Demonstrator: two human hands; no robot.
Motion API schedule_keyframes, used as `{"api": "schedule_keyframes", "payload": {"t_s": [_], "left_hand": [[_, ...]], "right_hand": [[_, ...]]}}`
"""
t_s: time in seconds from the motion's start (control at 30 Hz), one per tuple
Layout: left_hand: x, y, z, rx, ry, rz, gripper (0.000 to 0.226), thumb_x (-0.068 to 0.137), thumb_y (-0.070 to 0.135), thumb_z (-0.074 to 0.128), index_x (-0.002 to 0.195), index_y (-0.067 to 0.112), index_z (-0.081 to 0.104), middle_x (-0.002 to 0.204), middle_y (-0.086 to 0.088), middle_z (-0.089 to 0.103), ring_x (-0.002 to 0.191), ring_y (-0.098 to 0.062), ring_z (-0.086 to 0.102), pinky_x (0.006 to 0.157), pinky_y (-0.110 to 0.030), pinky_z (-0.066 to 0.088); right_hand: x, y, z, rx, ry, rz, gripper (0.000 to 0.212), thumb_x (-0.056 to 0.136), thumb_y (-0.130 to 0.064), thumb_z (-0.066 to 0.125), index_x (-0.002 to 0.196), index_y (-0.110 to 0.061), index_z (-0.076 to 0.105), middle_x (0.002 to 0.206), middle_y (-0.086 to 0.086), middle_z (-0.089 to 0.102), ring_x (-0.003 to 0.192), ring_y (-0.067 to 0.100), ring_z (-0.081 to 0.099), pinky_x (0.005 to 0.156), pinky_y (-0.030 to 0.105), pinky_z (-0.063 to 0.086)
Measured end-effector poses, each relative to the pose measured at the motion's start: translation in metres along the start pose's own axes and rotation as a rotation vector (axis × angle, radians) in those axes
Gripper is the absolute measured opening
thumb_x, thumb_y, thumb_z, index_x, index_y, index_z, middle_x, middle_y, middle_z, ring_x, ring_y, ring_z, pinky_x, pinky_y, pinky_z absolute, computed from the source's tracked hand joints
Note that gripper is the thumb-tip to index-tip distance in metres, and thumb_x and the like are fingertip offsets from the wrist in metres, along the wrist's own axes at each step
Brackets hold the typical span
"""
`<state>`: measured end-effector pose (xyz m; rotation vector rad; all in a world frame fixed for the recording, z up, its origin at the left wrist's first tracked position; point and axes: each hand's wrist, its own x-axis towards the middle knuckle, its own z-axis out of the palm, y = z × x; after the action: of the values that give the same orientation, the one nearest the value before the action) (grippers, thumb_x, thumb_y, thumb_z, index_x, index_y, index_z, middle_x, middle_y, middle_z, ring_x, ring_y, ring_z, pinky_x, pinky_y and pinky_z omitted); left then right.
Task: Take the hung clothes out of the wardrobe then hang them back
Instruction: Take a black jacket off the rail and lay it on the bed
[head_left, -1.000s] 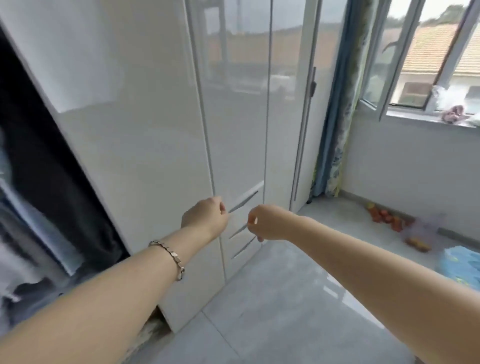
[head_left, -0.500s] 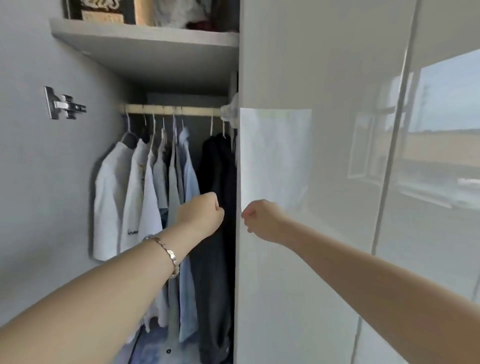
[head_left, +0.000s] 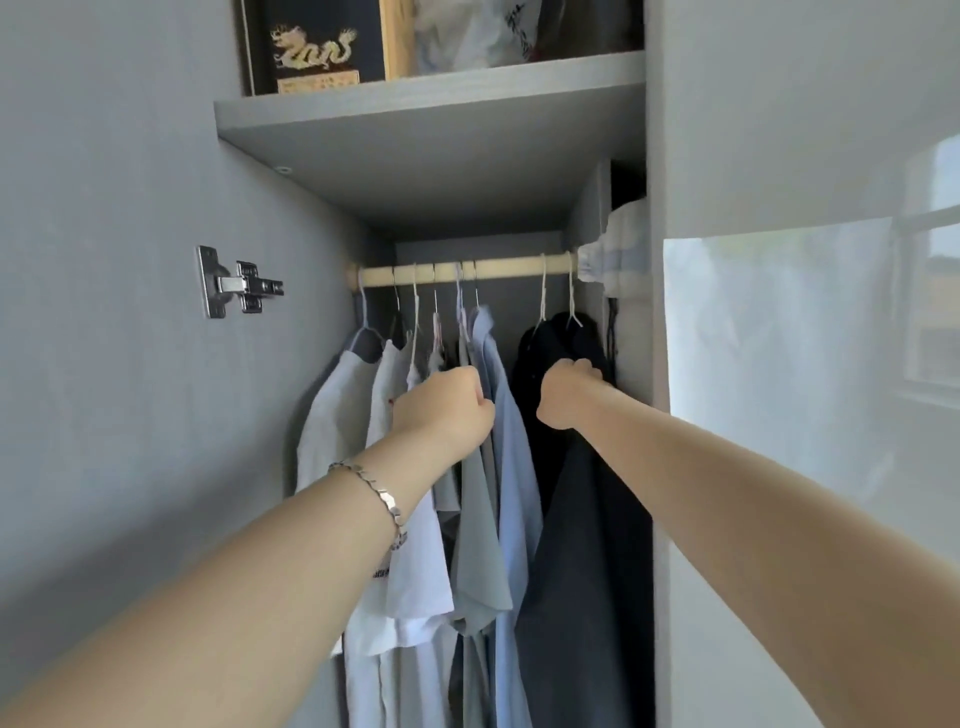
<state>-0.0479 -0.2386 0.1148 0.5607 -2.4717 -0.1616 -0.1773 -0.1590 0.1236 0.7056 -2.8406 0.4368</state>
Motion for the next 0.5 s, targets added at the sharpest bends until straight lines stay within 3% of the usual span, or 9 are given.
{"api": "schedule_keyframes", "payload": {"t_s": [0.07,0.13,0.17,0.23,0.27,0.33,0.4,0.5], "left_hand": [[0.024,-0.012,0.004,-0.009,0.028,0.025,0.018,0.094,0.02,0.037,0.085,0.016,0.052,0.08,-0.001,0.056,0.08,-0.024,0.057,0.064,-0.031,0.041],[0.042,-0.022,0.009,-0.028,0.073,0.042,0.029,0.097,0.023,0.031,0.071,0.018,0.041,0.069,0.001,0.048,0.072,-0.022,0.05,0.059,-0.029,0.032],[0.05,-0.025,0.012,-0.046,0.09,0.047,0.033,0.098,0.025,0.027,0.069,0.017,0.04,0.068,0.001,0.046,0.07,-0.022,0.048,0.059,-0.03,0.031],[0.063,-0.029,0.02,-0.116,0.097,0.048,0.037,0.1,0.029,0.024,0.076,0.012,0.046,0.077,-0.008,0.053,0.073,-0.025,0.052,0.064,-0.033,0.038],[0.069,-0.031,0.024,-0.146,0.093,0.051,0.037,0.1,0.03,0.023,0.077,0.012,0.045,0.085,-0.013,0.057,0.077,-0.028,0.054,0.07,-0.036,0.041],[0.079,-0.033,0.028,-0.157,0.085,0.07,0.035,0.101,0.031,0.023,0.073,0.017,0.039,0.093,-0.014,0.059,0.076,-0.026,0.052,0.071,-0.034,0.041],[0.09,-0.036,0.029,-0.151,0.093,0.088,0.031,0.101,0.03,0.024,0.077,0.016,0.039,0.086,-0.008,0.056,0.075,-0.022,0.048,0.067,-0.03,0.038],[0.1,-0.035,0.026,-0.167,0.111,0.102,0.029,0.1,0.027,0.026,0.078,0.015,0.04,0.08,-0.005,0.052,0.074,-0.023,0.05,0.065,-0.03,0.038]], "right_hand": [[0.029,-0.007,-0.001,0.148,0.011,0.051,0.02,0.089,-0.011,0.048,0.103,0.002,0.053,0.089,0.012,0.049,0.093,0.027,0.052,0.077,0.033,0.049],[0.053,-0.012,-0.003,0.3,0.026,0.132,0.016,0.092,-0.01,0.047,0.078,-0.002,0.051,0.072,0.008,0.044,0.08,0.024,0.054,0.062,0.029,0.044],[0.062,-0.013,-0.003,0.374,0.002,0.171,0.015,0.094,-0.012,0.047,0.085,-0.001,0.053,0.075,0.009,0.049,0.084,0.025,0.058,0.059,0.029,0.045],[0.078,-0.015,0.002,0.544,-0.03,0.208,0.03,0.096,-0.019,0.05,0.116,0.004,0.052,0.095,0.012,0.059,0.102,0.027,0.059,0.074,0.033,0.049],[0.083,-0.016,0.005,0.604,-0.017,0.2,0.039,0.095,-0.023,0.052,0.123,0.005,0.048,0.097,0.012,0.059,0.1,0.027,0.059,0.079,0.033,0.048],[0.087,-0.019,0.01,0.617,0.068,0.149,0.049,0.094,-0.03,0.054,0.126,0.007,0.047,0.095,0.013,0.059,0.092,0.028,0.058,0.079,0.032,0.045],[0.09,-0.025,0.01,0.653,0.143,0.098,0.049,0.092,-0.03,0.056,0.126,0.005,0.049,0.111,0.017,0.06,0.106,0.032,0.057,0.084,0.03,0.045],[0.088,-0.037,-0.003,0.675,0.201,0.044,0.036,0.09,-0.032,0.059,0.109,-0.001,0.058,0.099,0.015,0.059,0.101,0.03,0.06,0.073,0.029,0.044]]}}
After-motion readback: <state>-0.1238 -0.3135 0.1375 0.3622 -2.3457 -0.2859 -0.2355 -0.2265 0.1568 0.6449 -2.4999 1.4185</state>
